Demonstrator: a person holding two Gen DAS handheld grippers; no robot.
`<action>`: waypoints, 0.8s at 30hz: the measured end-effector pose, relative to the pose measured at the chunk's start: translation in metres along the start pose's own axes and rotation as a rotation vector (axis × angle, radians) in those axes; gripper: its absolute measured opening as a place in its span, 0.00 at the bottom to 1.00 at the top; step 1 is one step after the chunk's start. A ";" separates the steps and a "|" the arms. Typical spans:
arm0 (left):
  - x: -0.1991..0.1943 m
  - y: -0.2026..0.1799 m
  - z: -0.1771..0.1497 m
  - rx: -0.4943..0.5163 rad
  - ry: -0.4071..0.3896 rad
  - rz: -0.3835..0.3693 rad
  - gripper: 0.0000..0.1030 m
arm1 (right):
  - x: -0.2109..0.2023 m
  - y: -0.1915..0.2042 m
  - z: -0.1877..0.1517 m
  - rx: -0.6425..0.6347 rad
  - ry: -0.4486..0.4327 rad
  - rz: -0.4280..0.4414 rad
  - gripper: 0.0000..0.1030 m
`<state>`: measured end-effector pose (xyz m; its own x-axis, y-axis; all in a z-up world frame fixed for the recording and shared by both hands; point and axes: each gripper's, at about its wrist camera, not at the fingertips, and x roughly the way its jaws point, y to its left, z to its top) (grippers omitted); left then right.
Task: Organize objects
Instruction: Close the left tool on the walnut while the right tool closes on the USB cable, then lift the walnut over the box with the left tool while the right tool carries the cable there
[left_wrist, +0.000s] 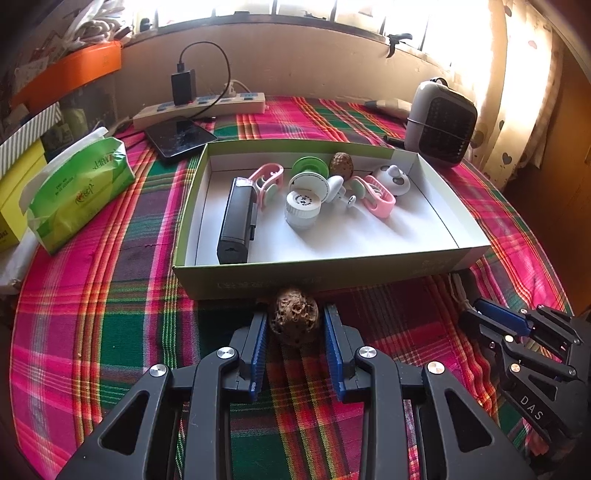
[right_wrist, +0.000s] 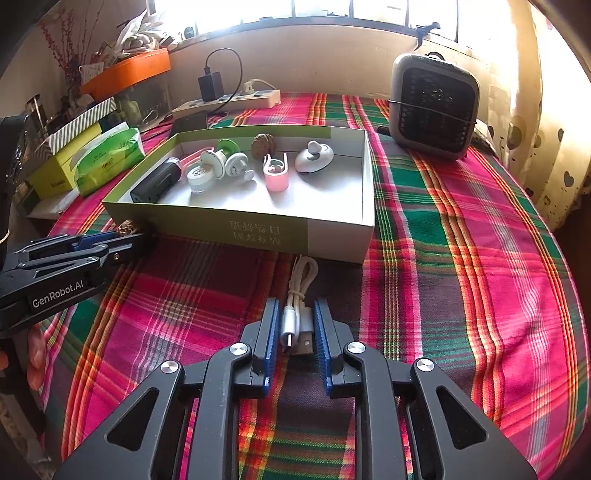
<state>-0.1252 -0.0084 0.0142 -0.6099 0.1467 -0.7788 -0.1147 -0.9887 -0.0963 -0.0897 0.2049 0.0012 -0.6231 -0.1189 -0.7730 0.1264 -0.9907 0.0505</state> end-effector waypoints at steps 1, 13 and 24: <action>0.000 -0.001 0.000 0.002 0.001 0.003 0.26 | 0.000 0.000 0.000 0.001 0.000 0.004 0.19; -0.002 -0.010 -0.002 0.028 0.000 0.000 0.26 | -0.003 0.003 -0.001 0.012 -0.009 0.055 0.19; -0.013 -0.017 -0.001 0.046 -0.018 -0.015 0.26 | -0.014 0.005 0.003 0.008 -0.039 0.086 0.19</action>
<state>-0.1147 0.0066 0.0255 -0.6214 0.1627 -0.7664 -0.1596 -0.9840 -0.0795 -0.0827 0.2015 0.0142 -0.6399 -0.2056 -0.7404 0.1742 -0.9773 0.1209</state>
